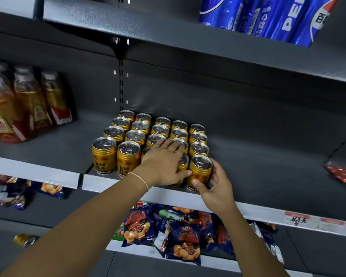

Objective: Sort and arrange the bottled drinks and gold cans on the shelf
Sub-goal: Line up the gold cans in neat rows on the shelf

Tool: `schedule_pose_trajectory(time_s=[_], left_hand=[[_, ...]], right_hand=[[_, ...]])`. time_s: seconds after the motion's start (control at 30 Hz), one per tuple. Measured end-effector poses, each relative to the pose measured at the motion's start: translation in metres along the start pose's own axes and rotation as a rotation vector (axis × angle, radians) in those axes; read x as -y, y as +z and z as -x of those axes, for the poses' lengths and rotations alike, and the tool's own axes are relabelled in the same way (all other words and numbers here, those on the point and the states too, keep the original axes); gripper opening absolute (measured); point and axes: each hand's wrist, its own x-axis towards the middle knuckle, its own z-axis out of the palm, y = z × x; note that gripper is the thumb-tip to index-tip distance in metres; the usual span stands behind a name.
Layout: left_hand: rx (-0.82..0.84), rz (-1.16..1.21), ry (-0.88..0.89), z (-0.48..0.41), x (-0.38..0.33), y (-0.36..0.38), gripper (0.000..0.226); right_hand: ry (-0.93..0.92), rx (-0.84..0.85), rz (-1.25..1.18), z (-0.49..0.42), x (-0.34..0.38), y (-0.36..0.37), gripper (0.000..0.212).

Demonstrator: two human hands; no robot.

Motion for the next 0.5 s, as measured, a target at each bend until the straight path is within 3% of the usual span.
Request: schedule_pose_trajectory(time_s=[0.27, 0.37, 0.5], left_hand=[[0.034, 0.036, 0.02, 0.0, 0.001, -0.008, 0.092], [-0.062, 0.242, 0.002, 0.006, 0.013, -0.022, 0.089], [-0.249, 0.551, -0.197, 0.023, 0.056, -0.042, 0.076]], right_hand=[[0.027, 0.022, -0.111, -0.006, 0.011, -0.004, 0.082], [0.112, -0.07, -0.243, -0.017, 0.016, -0.006, 0.09], [0.176, -0.124, -0.303, -0.045, 0.017, -0.005, 0.063]])
